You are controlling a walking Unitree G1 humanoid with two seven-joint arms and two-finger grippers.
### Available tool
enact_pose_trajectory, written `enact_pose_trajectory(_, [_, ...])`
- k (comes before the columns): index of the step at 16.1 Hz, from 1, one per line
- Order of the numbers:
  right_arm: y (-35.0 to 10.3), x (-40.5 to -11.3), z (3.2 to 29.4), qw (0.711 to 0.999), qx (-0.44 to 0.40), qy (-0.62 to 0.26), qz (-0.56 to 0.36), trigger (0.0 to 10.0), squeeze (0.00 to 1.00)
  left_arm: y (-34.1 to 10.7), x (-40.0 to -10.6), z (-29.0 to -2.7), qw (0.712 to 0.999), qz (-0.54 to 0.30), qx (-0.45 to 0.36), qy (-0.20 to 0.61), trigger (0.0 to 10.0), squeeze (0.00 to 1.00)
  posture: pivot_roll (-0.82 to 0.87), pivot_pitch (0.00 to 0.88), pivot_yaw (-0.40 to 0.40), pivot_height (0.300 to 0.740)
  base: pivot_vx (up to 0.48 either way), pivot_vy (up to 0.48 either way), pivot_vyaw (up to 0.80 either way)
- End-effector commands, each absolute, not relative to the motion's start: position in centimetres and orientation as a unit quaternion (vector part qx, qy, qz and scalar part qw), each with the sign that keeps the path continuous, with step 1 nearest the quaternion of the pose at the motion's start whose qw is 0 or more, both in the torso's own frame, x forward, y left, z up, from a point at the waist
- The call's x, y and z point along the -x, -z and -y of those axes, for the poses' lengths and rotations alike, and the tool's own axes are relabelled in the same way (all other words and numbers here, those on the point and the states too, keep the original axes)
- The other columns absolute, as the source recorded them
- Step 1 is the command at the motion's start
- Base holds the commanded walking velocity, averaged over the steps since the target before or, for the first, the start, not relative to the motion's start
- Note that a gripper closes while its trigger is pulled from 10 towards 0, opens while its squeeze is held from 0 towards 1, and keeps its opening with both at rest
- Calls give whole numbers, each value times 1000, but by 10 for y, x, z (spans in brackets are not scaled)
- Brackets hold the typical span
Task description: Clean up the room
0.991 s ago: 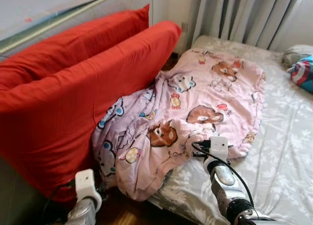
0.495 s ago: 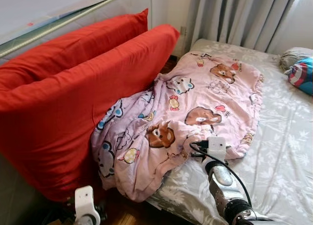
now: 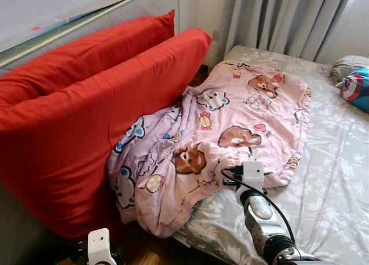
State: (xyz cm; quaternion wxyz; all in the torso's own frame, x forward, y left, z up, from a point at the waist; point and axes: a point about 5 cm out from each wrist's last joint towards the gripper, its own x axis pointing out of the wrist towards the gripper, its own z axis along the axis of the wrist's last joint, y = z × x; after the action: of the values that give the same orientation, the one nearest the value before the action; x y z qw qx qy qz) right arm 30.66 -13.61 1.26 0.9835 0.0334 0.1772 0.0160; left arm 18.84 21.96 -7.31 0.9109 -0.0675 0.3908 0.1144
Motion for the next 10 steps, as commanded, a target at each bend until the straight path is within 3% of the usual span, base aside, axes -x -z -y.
enact_pose_trajectory(1, [-12,-305,136,984,-32,-15,-174,10000,0,80,-177,-218,901,-413,67,-117,10000,0,-11,30,-25,740,0,0,0])
enact_pose_trajectory(7, [-12,-305,135,984,-30,-17,-174,10000,0,83,-172,-218,896,-425,65,-115,10000,0,-12,28,-28,740,0,0,0])
enact_pose_trajectory(10, [-13,-306,135,984,-28,-18,-173,10000,0,83,-172,-216,895,-425,66,-114,10000,0,-9,33,-31,740,-257,0,0])
